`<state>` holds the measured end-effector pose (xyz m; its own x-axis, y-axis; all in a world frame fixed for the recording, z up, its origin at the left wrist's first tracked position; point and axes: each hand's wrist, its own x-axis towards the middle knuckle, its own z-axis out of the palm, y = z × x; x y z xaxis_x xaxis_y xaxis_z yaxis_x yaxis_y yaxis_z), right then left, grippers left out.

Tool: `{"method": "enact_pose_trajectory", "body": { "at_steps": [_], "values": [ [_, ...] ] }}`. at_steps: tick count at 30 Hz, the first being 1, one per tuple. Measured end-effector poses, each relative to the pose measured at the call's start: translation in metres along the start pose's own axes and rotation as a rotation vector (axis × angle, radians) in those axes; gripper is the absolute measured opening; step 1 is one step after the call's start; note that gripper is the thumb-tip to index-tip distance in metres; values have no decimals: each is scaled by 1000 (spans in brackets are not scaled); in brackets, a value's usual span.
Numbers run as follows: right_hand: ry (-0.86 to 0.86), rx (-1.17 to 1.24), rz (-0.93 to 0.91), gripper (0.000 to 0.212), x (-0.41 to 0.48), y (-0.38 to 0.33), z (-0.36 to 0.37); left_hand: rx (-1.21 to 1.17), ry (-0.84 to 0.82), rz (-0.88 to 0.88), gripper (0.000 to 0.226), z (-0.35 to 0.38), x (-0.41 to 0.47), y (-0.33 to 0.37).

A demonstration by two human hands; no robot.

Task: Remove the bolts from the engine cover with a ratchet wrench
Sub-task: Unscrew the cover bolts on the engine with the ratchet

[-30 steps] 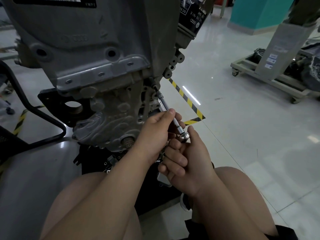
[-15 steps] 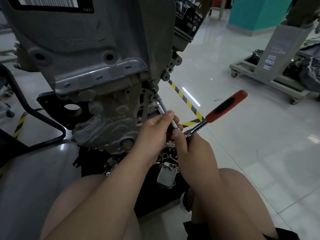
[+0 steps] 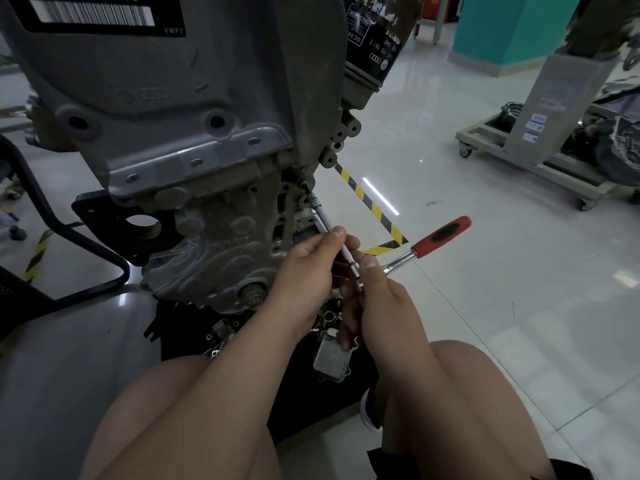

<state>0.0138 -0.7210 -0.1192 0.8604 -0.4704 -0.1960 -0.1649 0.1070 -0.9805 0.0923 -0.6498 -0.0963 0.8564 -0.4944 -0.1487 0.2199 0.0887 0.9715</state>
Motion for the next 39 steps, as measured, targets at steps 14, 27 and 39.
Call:
{"method": "enact_pose_trajectory", "body": {
  "at_steps": [14, 27, 39],
  "values": [
    [-460, 1011, 574, 63, -8, -18, 1, -47, 8, -20, 44, 2, 1, -2],
    [-177, 652, 350, 60, -5, -11, 11, 19, 13, -11, 35, -3, 2, -5],
    [118, -701, -296, 52, -4, -9, -5, 16, -23, -9, 30, -8, 4, -5]
  ]
}}
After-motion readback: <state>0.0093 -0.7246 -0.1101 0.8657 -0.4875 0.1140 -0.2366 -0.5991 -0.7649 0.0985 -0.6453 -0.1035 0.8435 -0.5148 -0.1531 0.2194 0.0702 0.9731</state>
